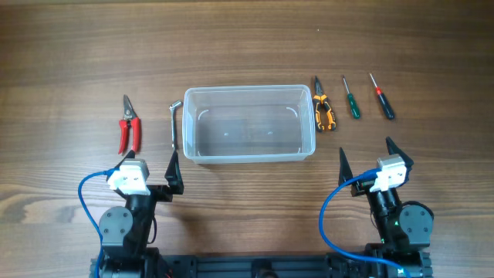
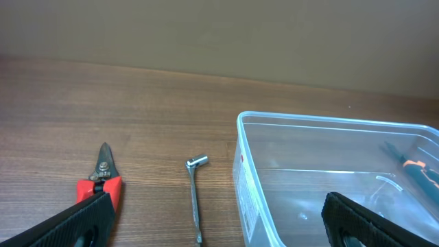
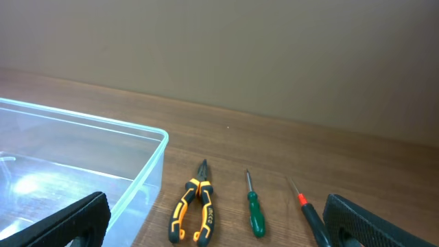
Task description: Pack container
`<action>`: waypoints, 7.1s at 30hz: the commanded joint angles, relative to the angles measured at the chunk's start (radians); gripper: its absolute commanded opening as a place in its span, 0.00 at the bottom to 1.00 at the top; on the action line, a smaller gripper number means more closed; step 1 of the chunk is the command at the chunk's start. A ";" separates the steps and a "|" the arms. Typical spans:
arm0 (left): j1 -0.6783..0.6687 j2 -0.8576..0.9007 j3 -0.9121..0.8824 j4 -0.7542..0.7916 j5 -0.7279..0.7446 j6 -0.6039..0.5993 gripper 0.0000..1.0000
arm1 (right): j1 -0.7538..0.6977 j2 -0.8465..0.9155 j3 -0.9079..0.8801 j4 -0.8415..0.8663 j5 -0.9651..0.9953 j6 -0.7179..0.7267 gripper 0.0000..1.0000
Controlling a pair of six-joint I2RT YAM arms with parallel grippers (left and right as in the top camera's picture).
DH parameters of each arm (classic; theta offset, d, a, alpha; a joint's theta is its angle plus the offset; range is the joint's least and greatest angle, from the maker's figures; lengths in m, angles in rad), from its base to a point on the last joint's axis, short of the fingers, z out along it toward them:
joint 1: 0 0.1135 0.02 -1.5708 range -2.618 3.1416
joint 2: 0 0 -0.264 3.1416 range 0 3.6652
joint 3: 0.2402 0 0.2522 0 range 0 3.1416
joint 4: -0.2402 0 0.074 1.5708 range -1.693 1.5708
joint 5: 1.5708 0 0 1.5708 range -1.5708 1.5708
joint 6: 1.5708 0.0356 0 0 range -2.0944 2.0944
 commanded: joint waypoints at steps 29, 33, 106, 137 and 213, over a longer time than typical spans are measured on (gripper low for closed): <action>0.008 -0.008 -0.010 0.003 0.016 0.020 1.00 | -0.003 -0.017 0.003 0.008 0.026 -0.029 1.00; 0.008 -0.008 -0.010 0.003 0.016 0.020 1.00 | -0.003 -0.017 0.003 0.008 -0.023 -0.024 1.00; 0.008 -0.008 -0.010 0.003 0.016 0.020 1.00 | -0.083 1.694 1.415 -0.765 0.124 -0.201 1.00; 0.008 -0.008 -0.010 0.003 0.016 0.020 1.00 | -0.083 1.994 1.365 -0.705 0.124 -0.062 1.00; 0.008 -0.008 -0.010 0.003 0.016 0.020 1.00 | -0.043 2.103 1.423 -0.696 0.071 -0.137 0.61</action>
